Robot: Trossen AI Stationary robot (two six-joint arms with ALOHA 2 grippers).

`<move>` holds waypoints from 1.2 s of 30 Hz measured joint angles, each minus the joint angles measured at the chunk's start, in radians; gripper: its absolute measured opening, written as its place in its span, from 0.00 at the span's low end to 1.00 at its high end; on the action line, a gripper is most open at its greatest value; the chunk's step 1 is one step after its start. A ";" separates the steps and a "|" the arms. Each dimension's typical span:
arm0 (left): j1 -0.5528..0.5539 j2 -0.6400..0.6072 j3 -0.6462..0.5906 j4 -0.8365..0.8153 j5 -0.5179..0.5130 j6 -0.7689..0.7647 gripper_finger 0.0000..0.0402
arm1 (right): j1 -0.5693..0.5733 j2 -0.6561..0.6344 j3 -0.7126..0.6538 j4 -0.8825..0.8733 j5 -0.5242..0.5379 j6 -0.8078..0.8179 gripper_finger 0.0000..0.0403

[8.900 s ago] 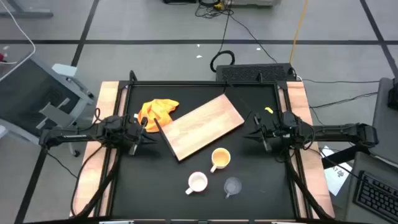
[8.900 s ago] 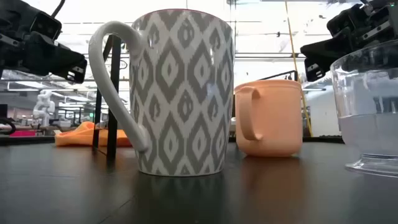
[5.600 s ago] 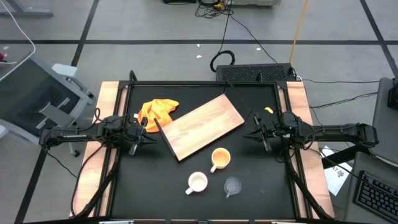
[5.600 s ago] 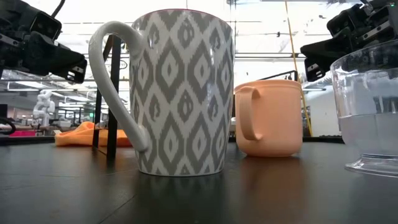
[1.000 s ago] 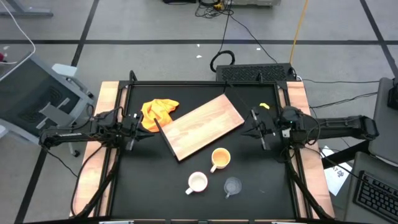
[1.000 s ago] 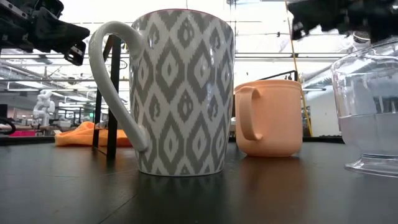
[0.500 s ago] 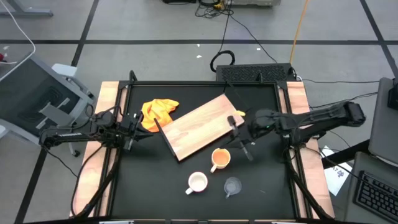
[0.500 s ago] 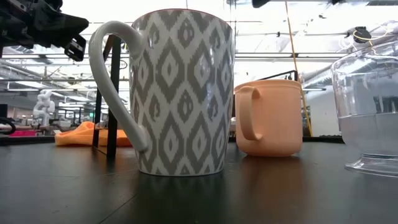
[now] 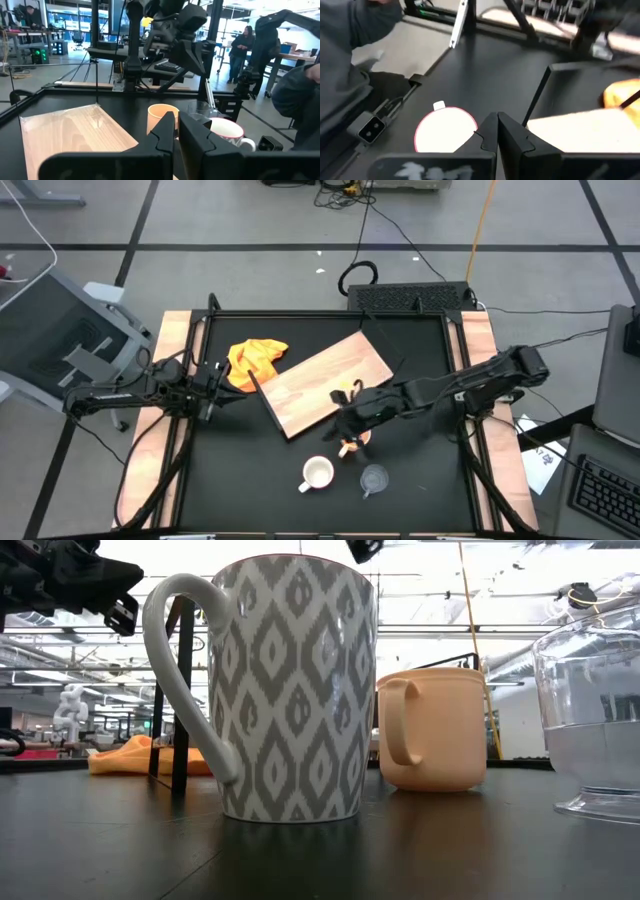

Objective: Stack small to large cups/mugs on shelf
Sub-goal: Put the white mug on the shelf

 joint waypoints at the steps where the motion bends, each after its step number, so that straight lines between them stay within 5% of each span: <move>1: 0.000 0.000 0.000 0.000 0.000 0.000 0.06 | 0.000 0.023 0.038 -0.046 0.000 0.012 0.00; 12: 0.000 0.000 0.000 -0.001 0.000 -0.031 0.06 | 0.032 0.183 0.274 -0.352 0.012 0.118 0.00; 23: 0.000 0.000 0.000 -0.001 0.000 -0.014 0.06 | 0.054 0.208 0.277 -0.337 0.012 0.056 0.02; 36: 0.000 0.000 0.000 -0.036 -0.001 -0.013 0.06 | 0.006 0.263 0.277 -0.318 0.013 0.270 0.45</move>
